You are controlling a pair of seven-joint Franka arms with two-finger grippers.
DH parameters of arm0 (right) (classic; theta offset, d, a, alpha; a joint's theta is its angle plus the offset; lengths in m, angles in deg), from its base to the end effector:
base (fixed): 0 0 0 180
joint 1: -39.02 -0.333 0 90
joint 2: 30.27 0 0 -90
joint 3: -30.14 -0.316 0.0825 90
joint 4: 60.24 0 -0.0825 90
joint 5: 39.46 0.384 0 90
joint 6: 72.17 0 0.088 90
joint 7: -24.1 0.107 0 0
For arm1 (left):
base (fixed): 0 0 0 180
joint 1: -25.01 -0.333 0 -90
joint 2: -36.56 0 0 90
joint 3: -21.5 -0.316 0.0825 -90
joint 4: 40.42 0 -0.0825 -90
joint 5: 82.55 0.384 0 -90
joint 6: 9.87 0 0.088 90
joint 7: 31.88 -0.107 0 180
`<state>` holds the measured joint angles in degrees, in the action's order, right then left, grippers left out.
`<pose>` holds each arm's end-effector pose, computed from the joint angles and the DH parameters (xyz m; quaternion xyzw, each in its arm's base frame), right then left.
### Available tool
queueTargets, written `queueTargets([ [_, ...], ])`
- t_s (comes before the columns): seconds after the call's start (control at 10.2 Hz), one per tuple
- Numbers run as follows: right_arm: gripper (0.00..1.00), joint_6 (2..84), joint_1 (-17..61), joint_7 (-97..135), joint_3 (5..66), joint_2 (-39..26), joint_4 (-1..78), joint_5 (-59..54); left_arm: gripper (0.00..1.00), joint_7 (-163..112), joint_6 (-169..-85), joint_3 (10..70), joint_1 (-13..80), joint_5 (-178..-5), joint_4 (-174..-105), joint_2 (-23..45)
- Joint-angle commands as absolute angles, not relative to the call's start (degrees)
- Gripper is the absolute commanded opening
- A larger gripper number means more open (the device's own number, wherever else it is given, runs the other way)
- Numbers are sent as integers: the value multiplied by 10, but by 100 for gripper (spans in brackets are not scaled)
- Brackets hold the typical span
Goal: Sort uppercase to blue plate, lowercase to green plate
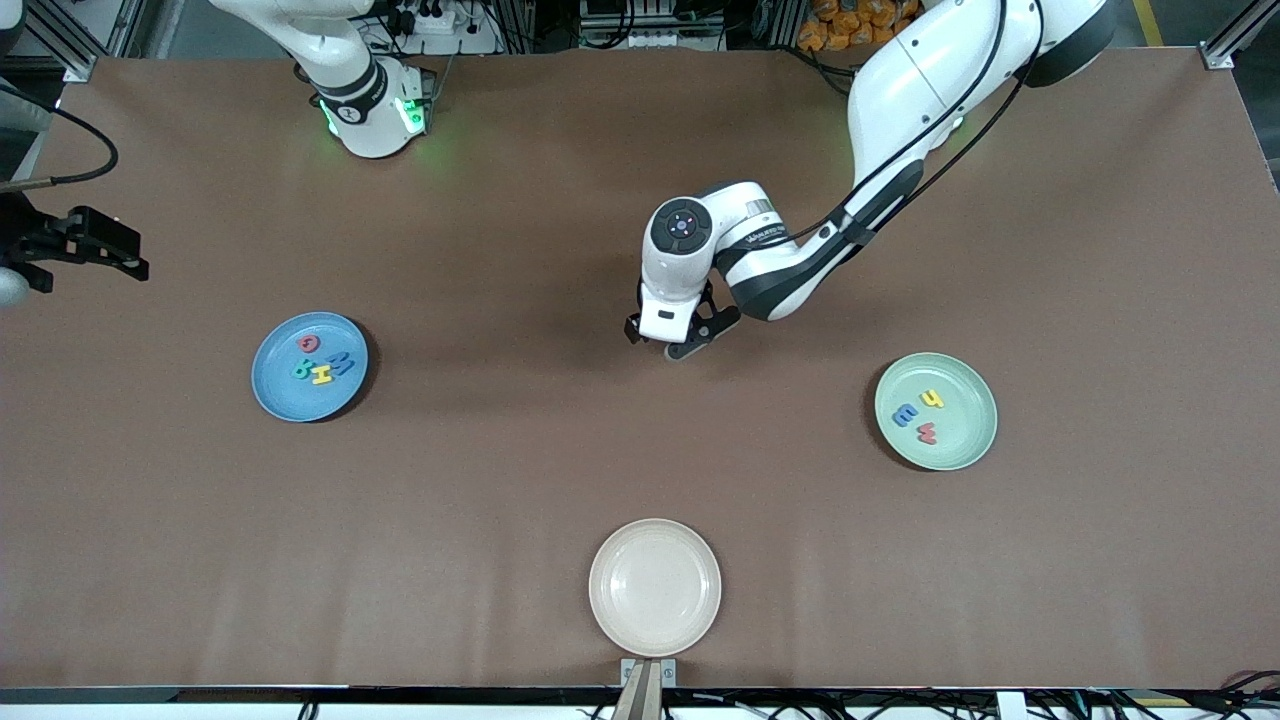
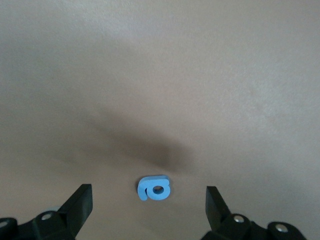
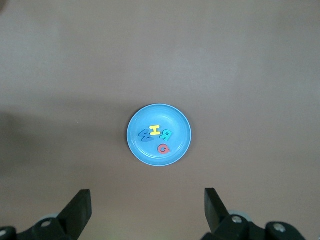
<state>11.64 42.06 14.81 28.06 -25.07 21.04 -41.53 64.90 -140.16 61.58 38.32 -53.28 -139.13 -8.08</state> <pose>0.5717 -0.0148 0.6353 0.9971 0.0710 -0.0246 0.0142 0.4422 -0.4961 0.2134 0.9603 0.2751 -0.0442 0.0104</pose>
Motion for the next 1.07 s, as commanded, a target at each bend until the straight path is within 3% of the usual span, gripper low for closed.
queueTargets([
  [0.0,100,108,424,147,280,-249,198,-410,100,642,-1399,613,392,-517,-1377,-94],
  [0.98,100,108,424,147,281,-249,195,-410,100,641,-1414,580,431,-516,-1369,-112],
])
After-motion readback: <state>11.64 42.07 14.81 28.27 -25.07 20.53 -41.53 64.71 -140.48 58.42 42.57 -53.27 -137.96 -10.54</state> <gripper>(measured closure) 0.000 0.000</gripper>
